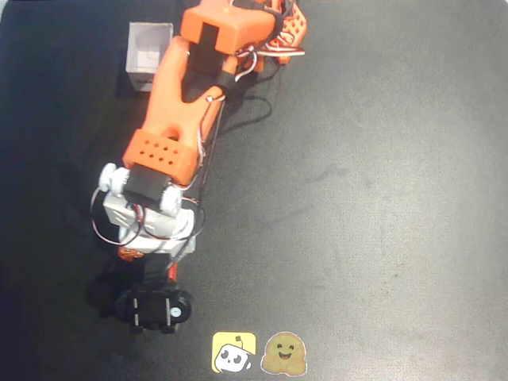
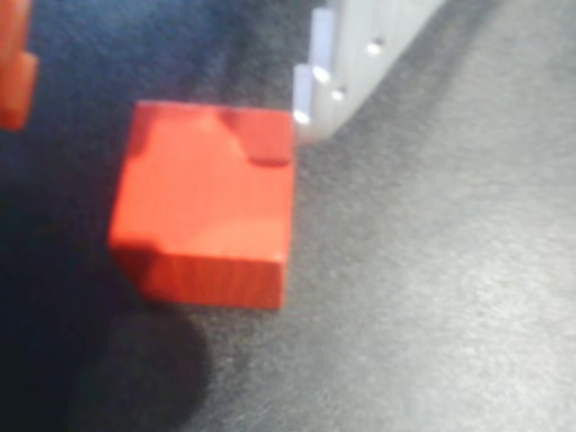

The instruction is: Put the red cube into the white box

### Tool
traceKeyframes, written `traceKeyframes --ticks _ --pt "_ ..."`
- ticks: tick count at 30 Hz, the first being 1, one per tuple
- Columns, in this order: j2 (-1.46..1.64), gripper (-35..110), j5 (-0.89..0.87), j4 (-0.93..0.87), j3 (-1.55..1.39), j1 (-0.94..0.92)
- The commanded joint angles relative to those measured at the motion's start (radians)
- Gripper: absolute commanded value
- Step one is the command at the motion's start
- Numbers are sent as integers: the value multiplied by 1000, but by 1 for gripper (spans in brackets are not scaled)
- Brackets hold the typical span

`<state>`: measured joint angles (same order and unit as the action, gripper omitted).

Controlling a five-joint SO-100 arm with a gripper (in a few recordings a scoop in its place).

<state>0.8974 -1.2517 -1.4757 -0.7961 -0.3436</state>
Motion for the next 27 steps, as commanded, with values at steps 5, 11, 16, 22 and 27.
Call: traceKeyframes --ticks 5,11,16,22,27 --pt "-15 24 -26 3 43 25" --pt "-46 24 -29 6 44 26" --pt "-71 24 -29 18 44 23" --pt "-104 23 -29 34 44 18" --pt "-123 10 -40 44 44 11"
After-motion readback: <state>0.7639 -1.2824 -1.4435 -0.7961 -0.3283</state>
